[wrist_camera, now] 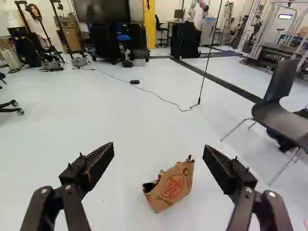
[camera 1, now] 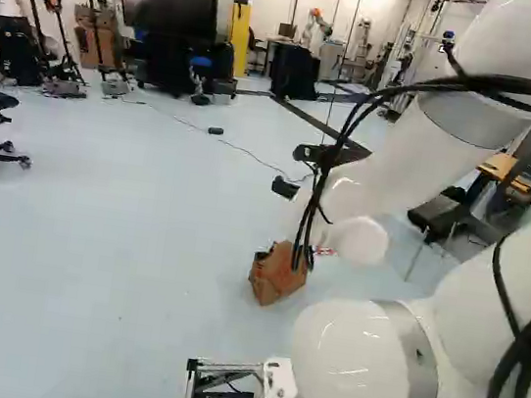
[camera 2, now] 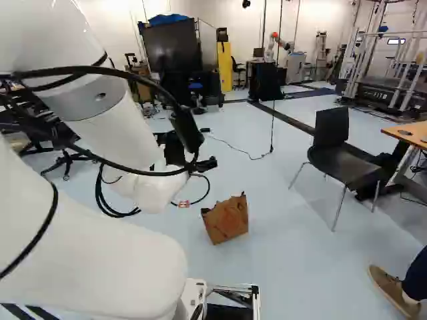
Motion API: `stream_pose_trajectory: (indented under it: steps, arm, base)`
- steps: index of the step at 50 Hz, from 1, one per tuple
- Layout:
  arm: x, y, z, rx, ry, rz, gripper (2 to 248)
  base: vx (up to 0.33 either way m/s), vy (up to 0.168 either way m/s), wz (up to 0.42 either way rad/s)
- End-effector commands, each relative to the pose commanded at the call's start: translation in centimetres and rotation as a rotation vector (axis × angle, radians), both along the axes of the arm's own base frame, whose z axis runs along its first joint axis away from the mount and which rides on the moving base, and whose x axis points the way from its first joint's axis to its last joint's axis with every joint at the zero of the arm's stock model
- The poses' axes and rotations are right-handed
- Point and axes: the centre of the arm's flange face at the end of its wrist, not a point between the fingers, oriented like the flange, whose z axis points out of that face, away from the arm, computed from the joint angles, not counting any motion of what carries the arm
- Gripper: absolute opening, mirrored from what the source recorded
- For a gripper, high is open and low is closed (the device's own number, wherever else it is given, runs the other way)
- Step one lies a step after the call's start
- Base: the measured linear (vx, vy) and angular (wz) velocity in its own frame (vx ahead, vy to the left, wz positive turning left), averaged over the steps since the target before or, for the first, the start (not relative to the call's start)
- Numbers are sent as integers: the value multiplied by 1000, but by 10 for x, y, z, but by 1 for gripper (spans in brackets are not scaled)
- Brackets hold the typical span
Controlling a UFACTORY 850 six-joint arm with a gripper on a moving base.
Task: Pick up the grocery bag from the ground
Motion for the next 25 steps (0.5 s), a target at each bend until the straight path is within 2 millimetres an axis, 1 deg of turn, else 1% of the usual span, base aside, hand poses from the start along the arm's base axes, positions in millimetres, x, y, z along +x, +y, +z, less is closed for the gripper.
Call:
stream_pose_trajectory:
  steps: [5,9,25]
  arm:
    - [0,0,0,0,0,0,247]
    - [0,0,0,0,0,0,247]
    - [0,0,0,0,0,0,247]
  base:
    - [76,0,2]
    - [176,2,-12]
    - [241,5,-21]
